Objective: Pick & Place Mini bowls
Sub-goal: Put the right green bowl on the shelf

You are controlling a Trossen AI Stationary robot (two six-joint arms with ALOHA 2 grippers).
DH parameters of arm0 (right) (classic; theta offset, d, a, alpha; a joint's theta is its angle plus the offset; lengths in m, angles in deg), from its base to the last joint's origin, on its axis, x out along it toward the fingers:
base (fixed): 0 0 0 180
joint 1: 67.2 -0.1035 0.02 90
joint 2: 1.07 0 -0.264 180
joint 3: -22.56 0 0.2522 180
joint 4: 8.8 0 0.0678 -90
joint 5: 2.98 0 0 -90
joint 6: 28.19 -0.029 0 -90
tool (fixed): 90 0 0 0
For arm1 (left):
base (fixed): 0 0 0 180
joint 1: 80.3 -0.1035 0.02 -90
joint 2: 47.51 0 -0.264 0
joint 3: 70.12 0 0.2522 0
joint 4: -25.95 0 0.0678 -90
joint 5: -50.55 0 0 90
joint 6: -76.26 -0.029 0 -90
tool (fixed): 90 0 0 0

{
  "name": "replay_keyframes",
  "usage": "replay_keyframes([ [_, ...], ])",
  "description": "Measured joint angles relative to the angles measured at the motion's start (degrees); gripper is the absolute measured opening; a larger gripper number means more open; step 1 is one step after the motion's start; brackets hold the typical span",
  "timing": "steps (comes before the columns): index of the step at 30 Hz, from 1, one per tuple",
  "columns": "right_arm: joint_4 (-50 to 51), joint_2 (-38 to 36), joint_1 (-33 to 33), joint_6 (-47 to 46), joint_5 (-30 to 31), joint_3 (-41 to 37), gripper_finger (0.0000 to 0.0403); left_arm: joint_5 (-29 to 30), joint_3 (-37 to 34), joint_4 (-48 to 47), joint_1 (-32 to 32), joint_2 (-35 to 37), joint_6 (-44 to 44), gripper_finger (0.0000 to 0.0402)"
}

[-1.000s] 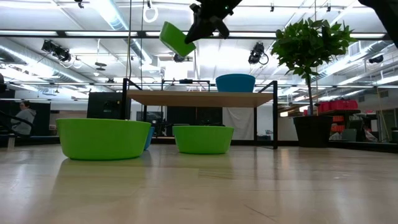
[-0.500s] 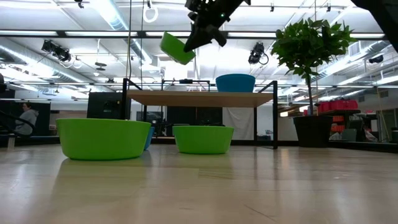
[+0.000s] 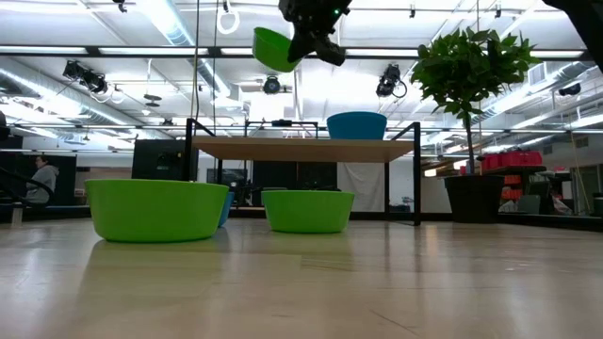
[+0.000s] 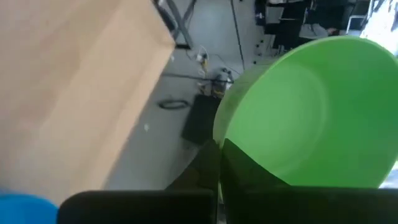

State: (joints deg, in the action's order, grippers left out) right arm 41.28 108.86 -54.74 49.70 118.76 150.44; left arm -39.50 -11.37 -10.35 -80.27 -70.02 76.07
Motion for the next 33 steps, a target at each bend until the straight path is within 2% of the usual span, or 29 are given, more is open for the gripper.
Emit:
replay_keyframes([
  [5,0.89,0.00,-0.81,10.62,5.94,0.00,0.0001,0.00,0.02,0.00,0.00,0.02,0.00,0.0048],
  [9,0.93,0.00,-0.70,14.36,7.94,0.00,0.0001,0.02,0.00,0.02,0.00,0.02,0.00,0.0048],
  [17,1.15,0.00,-0.43,14.75,10.08,0.00,0.0001,0.01,0.01,0.02,-0.01,0.00,-0.12,0.0048],
  [24,1.57,0.00,-0.47,15.03,10.75,0.00,0.0001,0.84,0.01,2.47,0.00,0.00,-9.61,0.0048],
  [33,2.00,0.00,-0.45,15.87,16.58,0.00,0.0001,0.85,0.02,6.36,0.00,0.01,-7.95,0.0048],
])
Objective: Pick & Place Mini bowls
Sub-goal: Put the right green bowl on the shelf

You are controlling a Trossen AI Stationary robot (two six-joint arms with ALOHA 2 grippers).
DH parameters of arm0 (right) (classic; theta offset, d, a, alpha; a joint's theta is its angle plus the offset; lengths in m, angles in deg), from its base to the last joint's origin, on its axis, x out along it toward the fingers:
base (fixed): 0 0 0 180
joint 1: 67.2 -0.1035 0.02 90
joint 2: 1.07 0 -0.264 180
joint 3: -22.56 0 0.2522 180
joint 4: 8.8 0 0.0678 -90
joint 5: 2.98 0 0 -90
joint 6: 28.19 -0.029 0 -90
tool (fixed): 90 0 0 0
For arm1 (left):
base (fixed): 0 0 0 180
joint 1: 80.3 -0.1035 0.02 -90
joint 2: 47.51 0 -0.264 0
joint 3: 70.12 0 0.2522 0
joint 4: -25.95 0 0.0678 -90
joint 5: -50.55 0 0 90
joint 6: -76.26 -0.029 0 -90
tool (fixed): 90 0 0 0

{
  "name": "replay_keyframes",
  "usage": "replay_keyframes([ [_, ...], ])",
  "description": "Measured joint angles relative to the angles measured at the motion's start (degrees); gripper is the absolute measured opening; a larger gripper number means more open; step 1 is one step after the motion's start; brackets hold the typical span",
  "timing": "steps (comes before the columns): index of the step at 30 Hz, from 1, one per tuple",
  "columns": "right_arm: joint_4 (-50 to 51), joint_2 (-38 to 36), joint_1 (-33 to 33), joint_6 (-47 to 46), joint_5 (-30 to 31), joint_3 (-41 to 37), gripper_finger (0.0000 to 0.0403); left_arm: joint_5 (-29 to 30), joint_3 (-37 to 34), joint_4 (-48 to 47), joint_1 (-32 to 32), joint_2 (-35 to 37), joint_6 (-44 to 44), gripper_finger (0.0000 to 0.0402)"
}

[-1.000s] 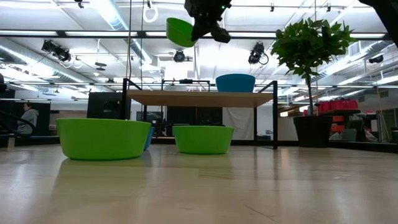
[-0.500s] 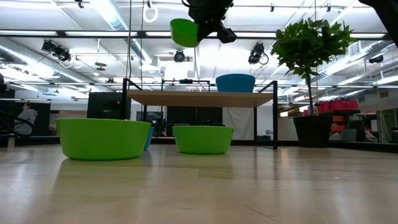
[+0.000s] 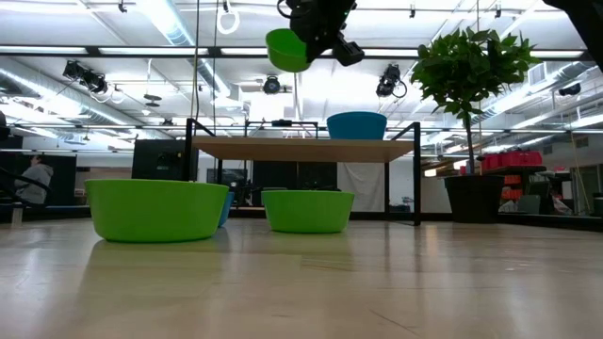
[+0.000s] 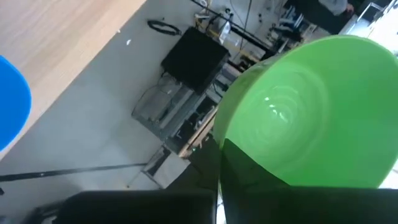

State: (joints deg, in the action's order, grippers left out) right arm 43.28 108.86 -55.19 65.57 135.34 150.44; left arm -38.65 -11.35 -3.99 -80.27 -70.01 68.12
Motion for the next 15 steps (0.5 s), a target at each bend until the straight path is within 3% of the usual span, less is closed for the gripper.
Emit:
replay_keyframes([
  [7,-3.33,0.00,0.37,-5.67,-0.68,-0.07,0.0001,-0.11,0.00,0.18,0.00,0.02,3.74,0.0048],
  [15,-13.67,0.00,1.86,-27.98,-10.87,-0.07,0.0001,-0.02,0.00,2.59,-0.02,-0.01,9.06,0.0048],
])
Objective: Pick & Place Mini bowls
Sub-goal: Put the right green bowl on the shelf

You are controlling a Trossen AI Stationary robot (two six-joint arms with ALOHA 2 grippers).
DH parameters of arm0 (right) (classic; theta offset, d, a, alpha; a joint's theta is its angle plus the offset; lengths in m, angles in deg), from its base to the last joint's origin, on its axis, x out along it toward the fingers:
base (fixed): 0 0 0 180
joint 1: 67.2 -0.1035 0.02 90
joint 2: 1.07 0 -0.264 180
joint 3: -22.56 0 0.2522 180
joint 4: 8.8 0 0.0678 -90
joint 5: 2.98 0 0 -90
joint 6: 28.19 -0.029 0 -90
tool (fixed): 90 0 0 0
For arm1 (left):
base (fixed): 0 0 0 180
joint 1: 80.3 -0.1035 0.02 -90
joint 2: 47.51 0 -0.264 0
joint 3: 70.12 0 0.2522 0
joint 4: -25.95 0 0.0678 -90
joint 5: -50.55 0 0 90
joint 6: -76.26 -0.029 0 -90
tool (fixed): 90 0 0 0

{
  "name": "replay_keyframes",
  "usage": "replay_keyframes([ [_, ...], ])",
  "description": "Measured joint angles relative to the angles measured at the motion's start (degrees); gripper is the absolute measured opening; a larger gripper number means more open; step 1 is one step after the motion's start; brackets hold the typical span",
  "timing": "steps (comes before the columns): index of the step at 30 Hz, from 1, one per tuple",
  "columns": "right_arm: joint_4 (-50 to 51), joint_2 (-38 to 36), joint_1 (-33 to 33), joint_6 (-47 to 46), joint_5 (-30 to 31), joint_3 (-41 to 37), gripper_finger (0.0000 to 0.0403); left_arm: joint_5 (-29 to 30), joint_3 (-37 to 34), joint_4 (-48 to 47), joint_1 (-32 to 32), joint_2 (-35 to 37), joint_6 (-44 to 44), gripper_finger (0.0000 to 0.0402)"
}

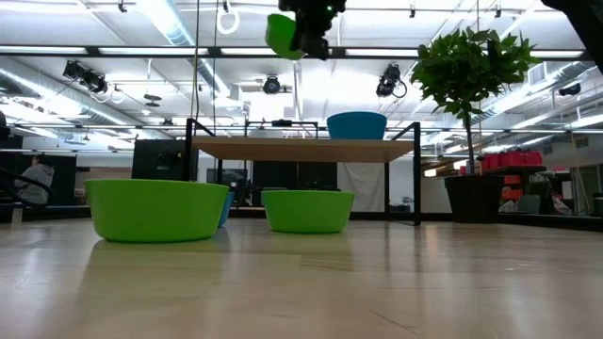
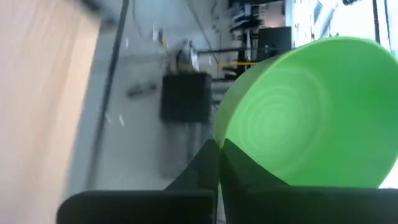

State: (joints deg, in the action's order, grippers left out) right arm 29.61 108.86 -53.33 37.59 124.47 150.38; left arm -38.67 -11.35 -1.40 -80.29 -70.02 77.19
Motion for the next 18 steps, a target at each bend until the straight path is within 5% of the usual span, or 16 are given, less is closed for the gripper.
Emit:
replay_keyframes([
  [10,-4.71,0.00,1.49,-39.09,-12.12,0.00,0.0001,3.28,0.00,8.79,0.02,0.02,-0.09,0.0048],
  [18,-6.15,0.00,1.66,-47.73,-20.09,0.00,0.0001,8.35,0.00,10.45,0.02,0.02,-0.02,0.0048],
])
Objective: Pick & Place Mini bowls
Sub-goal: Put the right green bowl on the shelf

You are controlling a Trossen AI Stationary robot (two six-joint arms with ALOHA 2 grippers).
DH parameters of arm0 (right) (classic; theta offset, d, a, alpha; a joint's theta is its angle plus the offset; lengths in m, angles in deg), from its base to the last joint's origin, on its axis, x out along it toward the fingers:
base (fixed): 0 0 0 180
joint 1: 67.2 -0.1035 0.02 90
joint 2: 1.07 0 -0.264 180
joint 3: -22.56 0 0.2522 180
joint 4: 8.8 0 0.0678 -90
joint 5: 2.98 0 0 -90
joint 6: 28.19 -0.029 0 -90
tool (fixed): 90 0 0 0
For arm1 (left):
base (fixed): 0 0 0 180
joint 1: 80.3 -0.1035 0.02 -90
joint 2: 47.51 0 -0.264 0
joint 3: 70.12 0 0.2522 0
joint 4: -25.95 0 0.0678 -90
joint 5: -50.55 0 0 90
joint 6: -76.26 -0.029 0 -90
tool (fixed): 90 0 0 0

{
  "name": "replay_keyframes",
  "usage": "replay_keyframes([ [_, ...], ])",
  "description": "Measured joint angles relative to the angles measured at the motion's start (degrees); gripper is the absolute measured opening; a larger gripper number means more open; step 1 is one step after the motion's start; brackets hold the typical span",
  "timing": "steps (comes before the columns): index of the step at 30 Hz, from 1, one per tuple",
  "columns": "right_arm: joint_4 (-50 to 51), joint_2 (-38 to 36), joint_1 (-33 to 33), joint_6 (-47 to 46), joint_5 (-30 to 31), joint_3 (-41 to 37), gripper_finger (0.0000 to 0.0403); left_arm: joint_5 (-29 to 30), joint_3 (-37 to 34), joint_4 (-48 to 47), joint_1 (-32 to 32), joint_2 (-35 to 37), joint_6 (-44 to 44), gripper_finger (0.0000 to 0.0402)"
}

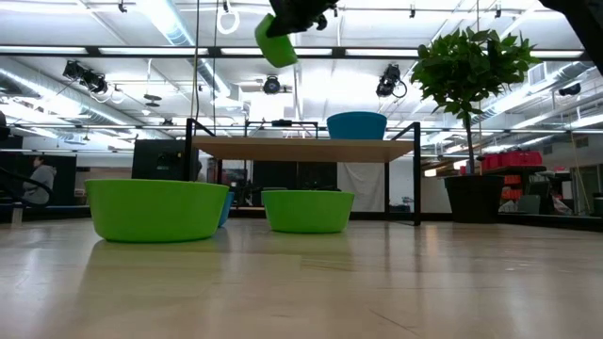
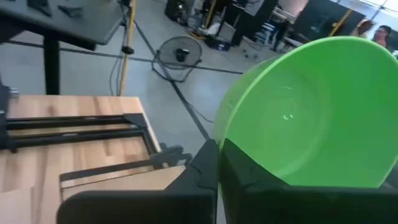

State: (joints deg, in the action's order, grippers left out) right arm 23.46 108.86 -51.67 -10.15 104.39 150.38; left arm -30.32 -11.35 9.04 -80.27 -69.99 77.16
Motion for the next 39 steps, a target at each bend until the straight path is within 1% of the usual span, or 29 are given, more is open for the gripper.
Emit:
replay_keyframes([
  [4,-0.02,0.00,0.04,2.13,-1.72,0.00,0.0001,-1.46,0.00,0.02,0.00,-0.02,2.33,0.0048],
  [7,0.00,0.00,0.04,7.37,-1.92,0.00,0.0001,-1.44,0.00,0.03,0.00,-0.02,4.59,0.0048],
  [11,0.82,0.00,-0.14,18.97,-1.88,0.00,0.0001,-1.44,0.00,-0.01,0.00,-0.02,7.47,0.0048],
  [14,2.69,0.00,-0.48,29.78,-1.71,0.00,0.0001,-1.11,0.00,-0.01,0.00,-0.02,8.79,0.0048],
  [15,3.30,0.00,-0.68,33.75,-1.03,0.00,0.0001,-0.20,0.00,-0.03,0.00,-0.02,8.93,0.0048],
  [17,4.53,0.00,-1.25,41.80,2.56,0.00,0.0001,2.10,0.00,-0.03,0.00,-0.02,9.30,0.0048],
  [22,7.29,0.00,-2.48,63.87,16.00,0.02,0.0001,6.68,0.00,-0.02,0.00,-0.34,10.13,0.0048],
  [25,7.84,0.00,-3.05,72.43,24.52,0.02,0.0001,10.35,-0.01,-0.21,0.00,-0.88,9.96,0.0048],
  [27,8.53,0.00,-3.38,74.34,28.03,0.02,0.0001,13.27,0.04,-0.19,0.00,-1.81,9.82,0.0048],
  [29,9.18,0.00,-3.65,74.45,29.84,0.02,0.0001,15.74,0.04,-0.10,-0.02,-3.36,8.89,0.0048],
  [34,11.22,0.00,-4.37,74.36,30.20,0.02,0.0001,22.49,1.59,-0.19,-0.02,-9.42,6.35,0.0048],
  [39,14.60,0.00,-4.69,74.46,30.19,0.02,0.0001,31.43,6.12,-0.19,-0.02,-16.01,-0.53,0.0048],
])
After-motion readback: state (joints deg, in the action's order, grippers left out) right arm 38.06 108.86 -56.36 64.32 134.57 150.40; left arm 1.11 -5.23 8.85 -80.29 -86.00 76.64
